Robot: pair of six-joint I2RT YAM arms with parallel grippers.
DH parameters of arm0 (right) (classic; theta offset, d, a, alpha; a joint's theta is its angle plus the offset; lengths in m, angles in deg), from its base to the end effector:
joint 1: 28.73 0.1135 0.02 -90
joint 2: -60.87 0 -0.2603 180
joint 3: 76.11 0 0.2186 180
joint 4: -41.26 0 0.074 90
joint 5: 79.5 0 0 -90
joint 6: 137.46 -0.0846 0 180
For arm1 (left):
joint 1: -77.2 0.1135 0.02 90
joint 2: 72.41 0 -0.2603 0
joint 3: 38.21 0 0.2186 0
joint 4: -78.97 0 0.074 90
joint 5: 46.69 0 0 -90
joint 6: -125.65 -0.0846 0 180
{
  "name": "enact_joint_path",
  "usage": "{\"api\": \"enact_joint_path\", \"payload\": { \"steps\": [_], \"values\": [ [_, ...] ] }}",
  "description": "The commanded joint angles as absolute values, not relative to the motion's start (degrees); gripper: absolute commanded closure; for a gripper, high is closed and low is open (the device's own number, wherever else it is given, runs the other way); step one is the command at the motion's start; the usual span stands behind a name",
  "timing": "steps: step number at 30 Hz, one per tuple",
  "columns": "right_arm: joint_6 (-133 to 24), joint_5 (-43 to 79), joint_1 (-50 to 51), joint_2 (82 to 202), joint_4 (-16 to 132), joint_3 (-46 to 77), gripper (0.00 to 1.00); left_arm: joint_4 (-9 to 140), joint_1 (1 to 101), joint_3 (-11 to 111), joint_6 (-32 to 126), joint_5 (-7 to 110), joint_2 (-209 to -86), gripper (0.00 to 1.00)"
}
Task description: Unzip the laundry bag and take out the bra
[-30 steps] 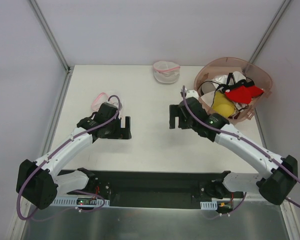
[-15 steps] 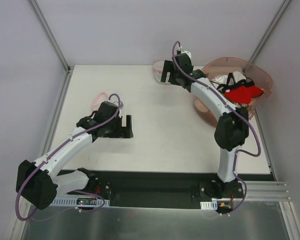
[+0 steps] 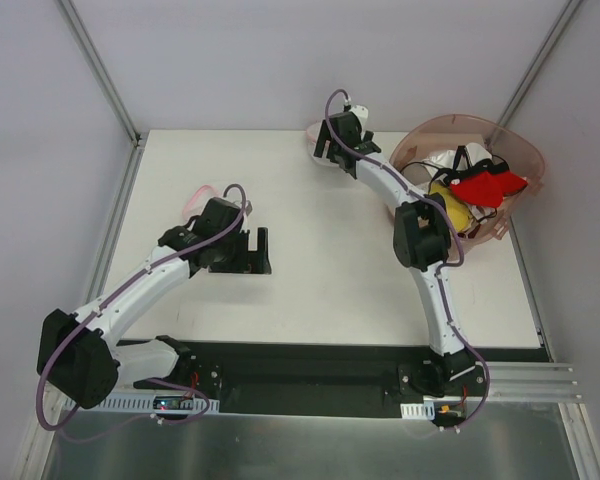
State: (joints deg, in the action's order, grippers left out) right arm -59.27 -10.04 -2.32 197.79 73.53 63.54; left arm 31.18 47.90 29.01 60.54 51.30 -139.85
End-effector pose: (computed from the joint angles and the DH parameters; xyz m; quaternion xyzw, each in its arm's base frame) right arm 0.5164 0.2233 0.2262 -0.0190 0.8547 0.0166 0.5185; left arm 0.2073 -0.1298 0.2358 0.0608 0.9297 -0.2207 0.2886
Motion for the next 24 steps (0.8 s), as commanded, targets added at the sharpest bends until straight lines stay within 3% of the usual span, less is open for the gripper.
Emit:
{"api": "enact_joint_path", "payload": {
  "steps": [1,5,8,9,10,12,13,16,24],
  "values": [
    [-60.64,-12.09,-2.98,203.06,65.47,71.29,0.03,29.29,47.32,31.51,61.32,52.72,-140.61,0.01],
    [-67.39,-8.76,-4.64,206.94,62.21,71.84,0.01,27.97,47.32,32.57,60.70,52.19,-142.28,0.01],
    [-70.83,-7.35,-5.70,208.35,60.80,72.00,0.16,27.27,47.23,33.27,60.70,51.66,-142.90,0.01],
    [-71.01,-7.08,-5.79,209.05,60.45,72.18,0.24,27.27,47.23,33.36,60.79,51.49,-142.81,0.01],
    [-71.28,-6.47,-5.97,209.23,60.27,72.44,0.48,27.27,47.23,33.36,60.79,51.40,-142.90,0.01],
    [-71.37,-5.85,-5.97,208.53,60.27,72.27,0.73,27.27,47.14,33.36,60.88,51.31,-143.16,0.01],
    [-71.19,-5.41,-6.06,208.01,60.27,71.14,0.97,27.18,47.06,33.27,60.88,51.22,-143.25,0.01],
    [-70.58,-4.19,-5.71,203.45,59.22,67.37,0.99,27.27,46.88,33.18,61.32,51.14,-143.34,0.01],
    [-71.19,2.85,-2.63,178.76,49.64,31.56,0.99,27.62,46.88,37.92,60.44,46.86,-138.95,0.01]
  ]
}}
